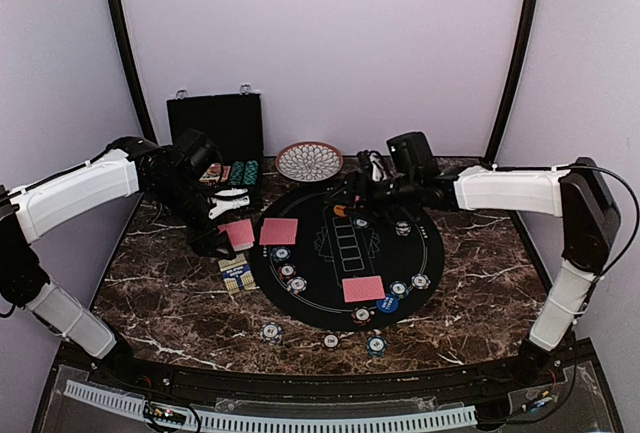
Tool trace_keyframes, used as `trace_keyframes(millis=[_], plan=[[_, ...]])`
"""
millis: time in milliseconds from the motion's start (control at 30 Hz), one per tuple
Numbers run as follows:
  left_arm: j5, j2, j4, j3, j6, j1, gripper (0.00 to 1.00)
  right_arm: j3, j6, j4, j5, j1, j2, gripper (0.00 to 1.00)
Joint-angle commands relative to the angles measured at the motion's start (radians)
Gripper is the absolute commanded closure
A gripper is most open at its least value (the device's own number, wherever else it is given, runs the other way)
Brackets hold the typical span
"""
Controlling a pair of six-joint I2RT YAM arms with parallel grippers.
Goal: Distribute texas hold em gaming equipment
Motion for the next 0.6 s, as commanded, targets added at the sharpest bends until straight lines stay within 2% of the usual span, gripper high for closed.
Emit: trace_keyframes(millis=[0, 267, 567], plan=[[0.028, -0.009, -0.005, 0.021, 0.009, -0.001, 1.0, -0.064, 0.115, 0.199, -0.063, 0.115, -0.022, 0.24], [0.04, -0.005, -0.005, 0.03, 0.002, -0.001, 1.0, -0.012, 0.205, 0.34, -0.065, 0.294, 0.101, 0.21], [0.046, -0.006, -0.009, 0.031, -0.001, -0.002, 1.0, 0.102, 0.255, 0.419, -0.09, 0.344, 0.221, 0.2]])
